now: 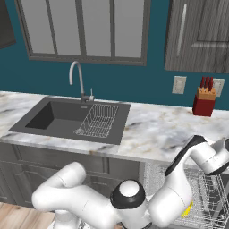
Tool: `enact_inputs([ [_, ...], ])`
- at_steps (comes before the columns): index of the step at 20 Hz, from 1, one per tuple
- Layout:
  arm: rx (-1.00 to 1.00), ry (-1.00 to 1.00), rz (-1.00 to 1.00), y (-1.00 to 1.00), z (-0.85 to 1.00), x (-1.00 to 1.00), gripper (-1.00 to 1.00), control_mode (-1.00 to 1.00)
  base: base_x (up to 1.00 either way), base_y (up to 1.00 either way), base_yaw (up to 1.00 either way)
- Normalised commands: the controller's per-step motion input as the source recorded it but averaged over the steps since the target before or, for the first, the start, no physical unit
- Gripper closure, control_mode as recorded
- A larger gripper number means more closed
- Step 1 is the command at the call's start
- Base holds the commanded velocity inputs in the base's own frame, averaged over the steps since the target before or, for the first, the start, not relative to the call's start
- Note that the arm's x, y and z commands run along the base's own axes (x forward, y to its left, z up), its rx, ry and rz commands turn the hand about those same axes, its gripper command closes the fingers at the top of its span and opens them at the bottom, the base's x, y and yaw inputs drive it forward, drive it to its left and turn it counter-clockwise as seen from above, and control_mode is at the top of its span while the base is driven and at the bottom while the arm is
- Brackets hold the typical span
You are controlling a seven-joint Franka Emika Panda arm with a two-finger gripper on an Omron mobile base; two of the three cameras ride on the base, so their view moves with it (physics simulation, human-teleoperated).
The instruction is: Pick up the cup and bowl from the counter, place them in the dishwasher, and close the dishwasher door.
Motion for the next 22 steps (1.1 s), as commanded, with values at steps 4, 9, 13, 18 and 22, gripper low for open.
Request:
enact_inputs([
  [4,0.00,-0.03,0.00,-0.31,-0.11,0.33,-1.00,-1.00,0.00,0.00,0.00],
  [9,0.00,-0.02,0.00,-0.32,-0.08,0.41,-1.00,-1.00,0.00,0.00,0.00],
  [13,0.00,0.00,0.00,-0.32,-0.17,0.43,-1.00,-1.00,0.00,0.00,0.00],
  [18,0.00,0.00,0.00,-0.28,-0.25,0.37,1.00,-1.00,0.00,0.00,0.00],
  [22,0.00,-0.02,0.00,-0.30,-0.22,0.23,1.00,-1.00,0.00,0.00,0.00],
])
